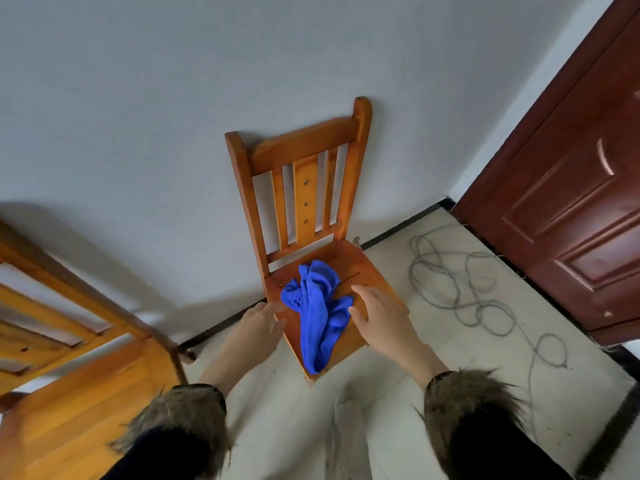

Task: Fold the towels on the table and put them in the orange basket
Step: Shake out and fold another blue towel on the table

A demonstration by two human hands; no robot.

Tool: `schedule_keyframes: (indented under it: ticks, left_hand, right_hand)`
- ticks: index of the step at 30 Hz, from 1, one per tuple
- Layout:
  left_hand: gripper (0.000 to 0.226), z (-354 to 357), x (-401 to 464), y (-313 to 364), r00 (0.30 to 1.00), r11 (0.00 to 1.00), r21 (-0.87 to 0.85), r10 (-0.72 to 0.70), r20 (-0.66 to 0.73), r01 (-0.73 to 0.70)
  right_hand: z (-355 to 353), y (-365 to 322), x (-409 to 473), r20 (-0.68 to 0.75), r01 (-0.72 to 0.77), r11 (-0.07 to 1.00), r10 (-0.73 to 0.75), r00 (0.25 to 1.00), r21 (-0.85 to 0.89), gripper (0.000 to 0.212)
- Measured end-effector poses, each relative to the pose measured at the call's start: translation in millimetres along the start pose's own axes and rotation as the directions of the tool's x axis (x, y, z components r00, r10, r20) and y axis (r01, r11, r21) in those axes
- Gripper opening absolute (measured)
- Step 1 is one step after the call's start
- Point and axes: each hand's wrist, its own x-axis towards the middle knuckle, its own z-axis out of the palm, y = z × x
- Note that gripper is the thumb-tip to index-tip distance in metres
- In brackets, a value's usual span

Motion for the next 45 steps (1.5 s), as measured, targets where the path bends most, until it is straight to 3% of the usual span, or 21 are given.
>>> schedule_keyframes:
  ticks: [5,13,16,20,22,26,29,34,37,40,42,45]
  left_hand:
    - [0.035,56.4,82.9,18.5,0.989,0.984,-0.102,-0.141,0.054,0.146]
    - [0.033,148.2,187.7,-11.9,0.880,0.837,-0.272,-0.449,0.158,0.476]
    - [0.019,174.9,216.6,-27.8,0.841,0.768,-0.349,-0.517,0.158,0.537]
    - [0.021,219.8,242.5,-66.3,0.794,0.676,-0.437,-0.579,0.184,0.594]
    - [0.028,239.0,248.5,-75.5,0.767,0.632,-0.467,-0.613,0.188,0.619]
    - [0.044,256.5,252.9,-75.4,0.711,0.584,-0.447,-0.675,0.197,0.677]
    - [0.011,254.5,253.7,-66.7,0.665,0.565,-0.378,-0.711,0.229,0.733]
    - [0.008,251.6,242.5,-43.5,0.803,0.734,-0.396,-0.596,0.014,0.552]
    - [0.008,259.8,229.8,-37.7,0.882,0.873,-0.258,-0.455,-0.125,0.414]
    - [0.025,273.0,223.1,-30.8,0.940,0.938,-0.105,-0.337,-0.050,0.330]
    - [0.047,287.1,222.3,-33.5,0.941,0.942,0.012,-0.337,0.032,0.337]
    - [0.073,297.5,227.9,-43.0,0.930,0.924,0.123,-0.366,0.022,0.361]
  right_hand:
    - [26.3,67.3,97.1,0.179,0.062,0.997,-0.055,0.982,-0.034,0.047]
    - [92.4,134.9,213.9,0.356,0.197,0.980,-0.170,0.919,-0.039,0.044]
    - [127.9,149.4,244.3,0.356,0.269,0.961,-0.230,0.906,-0.063,0.044]
    - [176.8,148.0,272.1,0.325,0.444,0.893,-0.400,0.857,-0.071,0.041]
    - [198.7,141.4,281.8,0.299,0.546,0.828,-0.494,0.817,-0.125,0.044]
    - [231.6,148.0,290.5,0.349,0.595,0.771,-0.506,0.788,-0.225,0.047]
    - [244.3,175.4,282.7,0.455,0.575,0.773,-0.424,0.783,-0.268,0.049]
    - [237.2,206.7,268.1,0.517,0.479,0.853,-0.321,0.794,-0.206,0.042]
    - [229.9,206.2,269.9,0.483,0.409,0.904,-0.304,0.821,-0.126,0.036]
    - [231.6,203.8,267.1,0.429,0.467,0.875,-0.377,0.821,-0.125,0.030]
    - [237.9,203.6,264.0,0.370,0.510,0.848,-0.431,0.823,-0.147,0.035]
    - [249.2,202.4,265.6,0.274,0.555,0.814,-0.502,0.821,-0.171,0.050]
